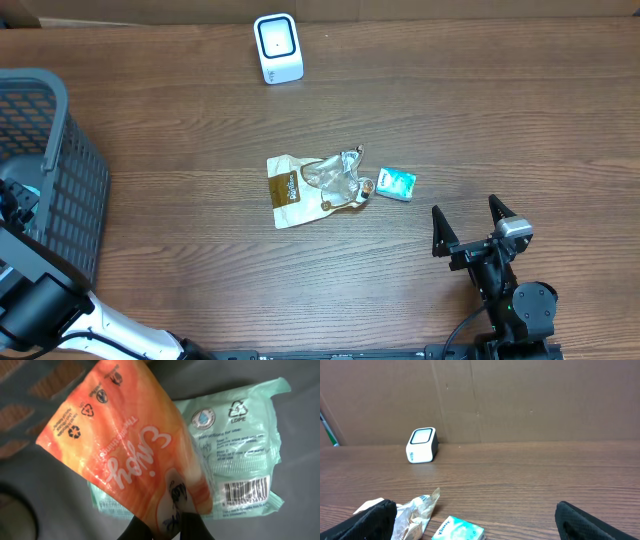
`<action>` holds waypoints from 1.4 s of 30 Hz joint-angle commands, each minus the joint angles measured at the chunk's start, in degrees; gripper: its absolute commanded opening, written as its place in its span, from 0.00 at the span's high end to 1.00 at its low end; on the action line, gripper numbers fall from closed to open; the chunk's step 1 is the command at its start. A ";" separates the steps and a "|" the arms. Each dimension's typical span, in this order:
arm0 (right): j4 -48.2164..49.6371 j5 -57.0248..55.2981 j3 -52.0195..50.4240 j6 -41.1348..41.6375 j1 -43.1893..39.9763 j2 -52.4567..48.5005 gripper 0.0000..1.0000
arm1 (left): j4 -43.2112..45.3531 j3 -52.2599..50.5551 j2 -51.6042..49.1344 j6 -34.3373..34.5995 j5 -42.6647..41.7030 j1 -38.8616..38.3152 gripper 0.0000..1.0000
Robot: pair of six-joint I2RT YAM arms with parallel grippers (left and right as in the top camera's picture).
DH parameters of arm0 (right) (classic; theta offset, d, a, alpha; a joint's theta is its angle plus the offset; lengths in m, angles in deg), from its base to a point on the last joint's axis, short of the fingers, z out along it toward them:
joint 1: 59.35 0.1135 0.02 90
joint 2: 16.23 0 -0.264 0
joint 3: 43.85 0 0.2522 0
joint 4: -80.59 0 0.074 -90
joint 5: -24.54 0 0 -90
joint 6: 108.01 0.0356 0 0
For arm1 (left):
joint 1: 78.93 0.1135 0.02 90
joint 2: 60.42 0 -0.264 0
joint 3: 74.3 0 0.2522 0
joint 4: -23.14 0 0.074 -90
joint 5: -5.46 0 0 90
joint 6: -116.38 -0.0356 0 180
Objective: Scan the item barcode
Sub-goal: 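Grasp the orange Kleenex tissue pack with the left gripper, then set the orange tissue pack on the table left of the bag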
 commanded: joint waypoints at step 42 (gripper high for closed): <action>0.22 -0.07 -0.61 0.13 -0.24 0.57 0.00 | -22.64 -10.36 41.22 9.70 -14.01 -53.62 0.96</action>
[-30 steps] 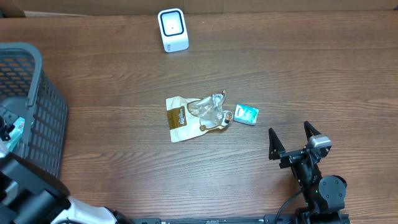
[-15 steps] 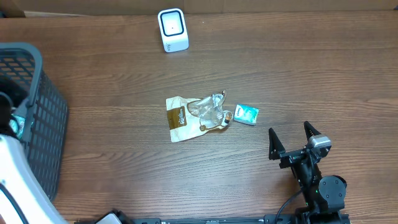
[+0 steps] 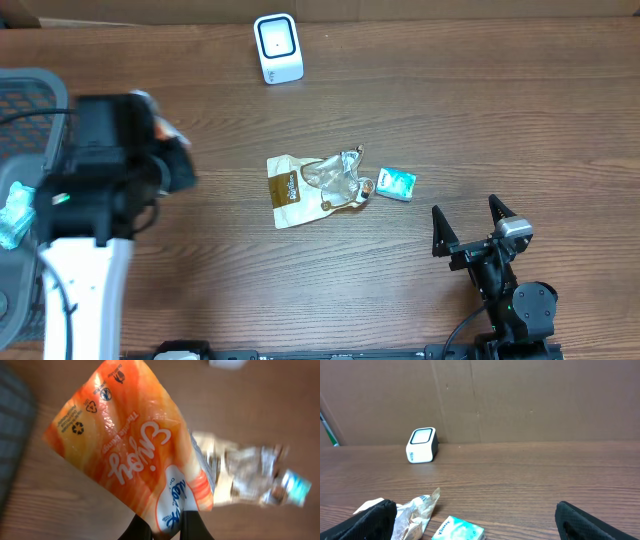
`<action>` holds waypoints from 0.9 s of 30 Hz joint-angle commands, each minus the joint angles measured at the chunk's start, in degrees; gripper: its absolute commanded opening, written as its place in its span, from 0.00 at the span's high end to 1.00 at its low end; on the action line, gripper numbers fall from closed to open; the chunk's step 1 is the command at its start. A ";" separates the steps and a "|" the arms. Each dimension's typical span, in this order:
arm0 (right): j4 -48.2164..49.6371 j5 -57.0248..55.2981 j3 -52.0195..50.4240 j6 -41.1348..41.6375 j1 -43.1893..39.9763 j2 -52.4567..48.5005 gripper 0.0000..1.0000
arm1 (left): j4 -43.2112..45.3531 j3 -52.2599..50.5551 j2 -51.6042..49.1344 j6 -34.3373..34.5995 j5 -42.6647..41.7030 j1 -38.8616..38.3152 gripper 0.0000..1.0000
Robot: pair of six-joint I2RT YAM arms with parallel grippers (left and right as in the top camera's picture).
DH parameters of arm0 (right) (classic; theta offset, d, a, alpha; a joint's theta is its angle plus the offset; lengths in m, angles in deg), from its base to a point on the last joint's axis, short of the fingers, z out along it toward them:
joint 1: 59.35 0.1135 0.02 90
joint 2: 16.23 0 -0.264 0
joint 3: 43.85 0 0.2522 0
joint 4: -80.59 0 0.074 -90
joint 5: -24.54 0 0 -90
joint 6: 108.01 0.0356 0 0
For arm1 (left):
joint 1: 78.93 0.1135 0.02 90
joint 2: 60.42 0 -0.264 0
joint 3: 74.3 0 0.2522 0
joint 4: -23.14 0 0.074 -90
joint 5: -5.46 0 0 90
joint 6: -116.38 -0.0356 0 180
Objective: Scan the item barcode
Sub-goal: 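Set the orange tissue pack on the table left of the bag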
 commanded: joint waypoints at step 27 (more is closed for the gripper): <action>0.20 -0.09 -0.61 0.11 -0.24 0.57 0.00 | 13.38 -14.58 -22.82 3.56 -0.35 -17.94 0.38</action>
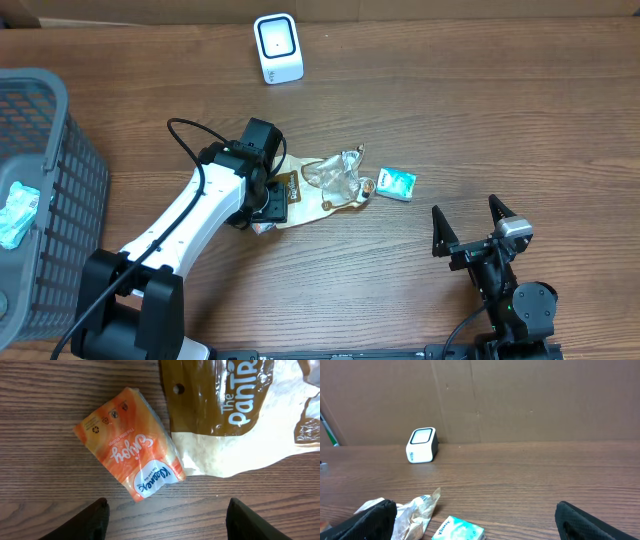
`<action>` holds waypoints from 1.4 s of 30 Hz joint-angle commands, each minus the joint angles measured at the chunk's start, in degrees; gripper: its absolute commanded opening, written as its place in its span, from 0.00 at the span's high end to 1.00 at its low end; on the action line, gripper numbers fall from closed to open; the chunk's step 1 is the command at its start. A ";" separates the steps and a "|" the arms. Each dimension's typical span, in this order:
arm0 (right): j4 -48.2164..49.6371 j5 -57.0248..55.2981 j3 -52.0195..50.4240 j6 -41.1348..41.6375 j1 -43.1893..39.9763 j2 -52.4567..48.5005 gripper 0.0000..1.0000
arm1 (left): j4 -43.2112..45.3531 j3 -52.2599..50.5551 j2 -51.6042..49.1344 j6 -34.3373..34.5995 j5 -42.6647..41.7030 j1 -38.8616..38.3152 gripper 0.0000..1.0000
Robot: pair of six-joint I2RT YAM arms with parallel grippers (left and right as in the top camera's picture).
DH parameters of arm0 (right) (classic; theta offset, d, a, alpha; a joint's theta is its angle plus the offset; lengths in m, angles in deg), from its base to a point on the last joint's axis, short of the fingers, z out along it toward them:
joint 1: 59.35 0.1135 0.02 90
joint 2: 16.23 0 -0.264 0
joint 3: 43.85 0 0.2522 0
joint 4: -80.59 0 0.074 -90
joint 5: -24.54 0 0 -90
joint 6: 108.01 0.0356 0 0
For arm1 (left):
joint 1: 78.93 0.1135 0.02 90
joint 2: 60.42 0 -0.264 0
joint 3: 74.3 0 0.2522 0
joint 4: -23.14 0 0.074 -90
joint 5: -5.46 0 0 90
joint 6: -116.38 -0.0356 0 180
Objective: Scan the item barcode
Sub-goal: 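Set the orange tissue pack on the table left of the bag, then reach into the basket and grasp the pale green package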
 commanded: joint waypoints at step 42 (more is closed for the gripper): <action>0.17 -0.07 -0.61 0.11 -0.24 0.57 0.00 | -6.08 29.38 5.84 -13.27 8.57 62.27 0.02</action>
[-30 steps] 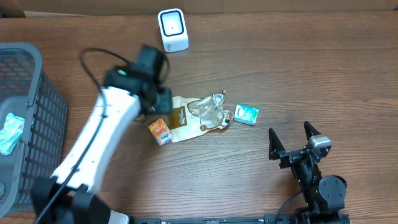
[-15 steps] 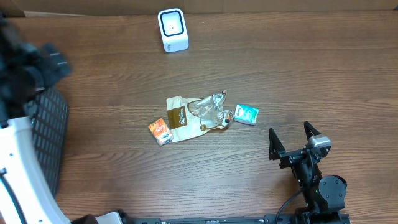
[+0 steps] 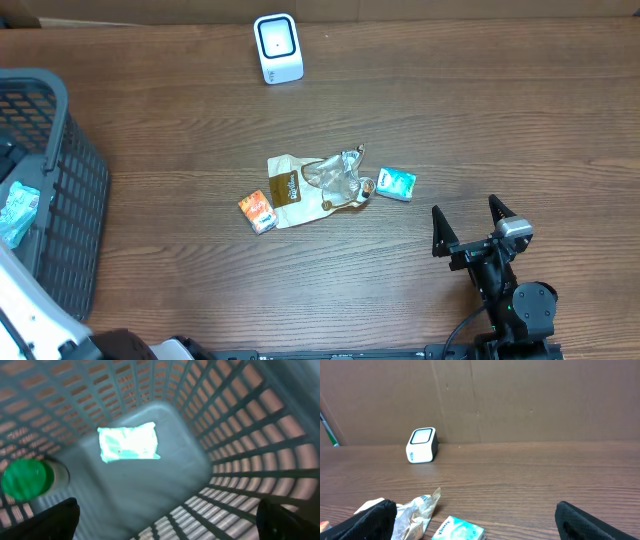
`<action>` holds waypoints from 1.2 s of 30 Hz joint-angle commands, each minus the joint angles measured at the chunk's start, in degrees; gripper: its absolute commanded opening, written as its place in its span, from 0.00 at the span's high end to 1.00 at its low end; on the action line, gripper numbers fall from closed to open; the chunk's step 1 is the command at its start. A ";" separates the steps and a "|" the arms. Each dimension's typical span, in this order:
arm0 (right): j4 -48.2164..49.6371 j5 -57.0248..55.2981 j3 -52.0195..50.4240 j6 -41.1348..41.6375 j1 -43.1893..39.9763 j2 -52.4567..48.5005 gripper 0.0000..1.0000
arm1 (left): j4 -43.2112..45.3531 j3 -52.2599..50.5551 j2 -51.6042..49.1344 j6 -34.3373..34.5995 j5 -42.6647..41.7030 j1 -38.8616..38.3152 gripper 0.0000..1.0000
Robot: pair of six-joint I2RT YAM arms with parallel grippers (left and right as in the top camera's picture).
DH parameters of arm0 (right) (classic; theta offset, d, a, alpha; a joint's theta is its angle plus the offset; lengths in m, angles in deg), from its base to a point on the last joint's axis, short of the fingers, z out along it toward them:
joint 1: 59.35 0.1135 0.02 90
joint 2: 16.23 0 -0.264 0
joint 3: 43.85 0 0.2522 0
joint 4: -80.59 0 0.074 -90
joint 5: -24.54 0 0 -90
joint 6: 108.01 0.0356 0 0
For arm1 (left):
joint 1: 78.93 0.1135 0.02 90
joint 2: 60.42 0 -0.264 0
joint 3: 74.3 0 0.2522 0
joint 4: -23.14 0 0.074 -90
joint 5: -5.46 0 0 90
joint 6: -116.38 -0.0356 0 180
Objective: Scan the item barcode
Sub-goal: 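Reach into the basket and grasp the pale green package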
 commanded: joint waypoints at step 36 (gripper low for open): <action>0.20 -0.04 -0.61 0.13 -0.24 0.57 0.00 | 15.32 -2.47 -35.36 -8.00 9.20 0.37 0.21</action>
